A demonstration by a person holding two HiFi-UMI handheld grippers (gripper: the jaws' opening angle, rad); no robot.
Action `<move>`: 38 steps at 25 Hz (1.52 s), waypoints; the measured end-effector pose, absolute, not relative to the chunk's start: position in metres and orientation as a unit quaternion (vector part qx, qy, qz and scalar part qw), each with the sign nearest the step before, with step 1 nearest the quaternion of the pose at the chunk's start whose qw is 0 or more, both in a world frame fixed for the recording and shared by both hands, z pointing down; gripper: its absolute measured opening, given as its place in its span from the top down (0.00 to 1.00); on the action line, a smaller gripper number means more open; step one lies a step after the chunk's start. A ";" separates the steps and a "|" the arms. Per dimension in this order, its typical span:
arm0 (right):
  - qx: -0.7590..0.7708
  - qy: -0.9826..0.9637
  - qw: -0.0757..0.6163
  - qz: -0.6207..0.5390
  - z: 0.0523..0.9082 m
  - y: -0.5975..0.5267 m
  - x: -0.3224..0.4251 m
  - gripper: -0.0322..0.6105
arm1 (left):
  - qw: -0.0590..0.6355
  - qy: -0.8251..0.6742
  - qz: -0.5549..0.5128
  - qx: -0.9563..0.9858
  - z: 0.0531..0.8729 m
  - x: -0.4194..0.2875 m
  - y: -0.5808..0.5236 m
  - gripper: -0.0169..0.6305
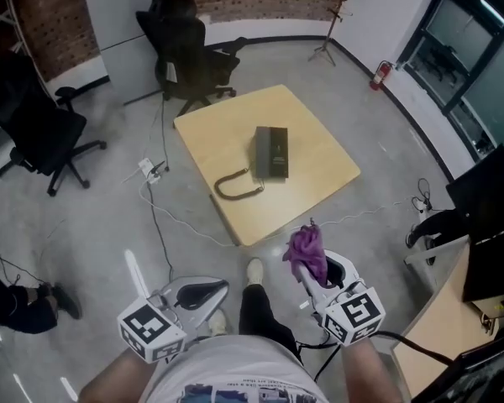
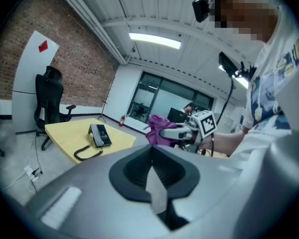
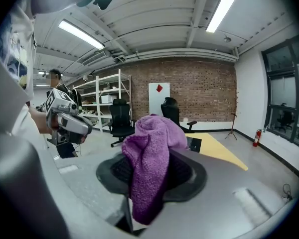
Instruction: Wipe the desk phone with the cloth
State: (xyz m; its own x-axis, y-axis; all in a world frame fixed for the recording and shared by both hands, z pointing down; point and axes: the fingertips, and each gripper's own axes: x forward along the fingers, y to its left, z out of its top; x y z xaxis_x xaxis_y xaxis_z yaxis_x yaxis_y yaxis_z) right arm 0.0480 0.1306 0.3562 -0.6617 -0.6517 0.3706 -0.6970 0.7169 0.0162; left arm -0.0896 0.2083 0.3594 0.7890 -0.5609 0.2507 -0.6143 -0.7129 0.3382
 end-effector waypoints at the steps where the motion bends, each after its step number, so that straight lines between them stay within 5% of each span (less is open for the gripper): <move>1: 0.369 -0.910 0.179 0.063 0.359 0.116 0.047 0.75 | 0.206 -0.323 0.064 0.921 0.360 -0.092 0.199 0.97; 19: 0.304 -0.924 0.204 0.107 0.450 -0.159 0.008 0.75 | 0.216 -0.409 0.091 0.882 0.351 -0.090 0.021 0.97; 38: 0.327 -0.884 0.277 0.187 0.553 -0.224 -0.002 0.75 | 0.247 -0.389 0.108 0.881 0.361 -0.141 0.000 0.97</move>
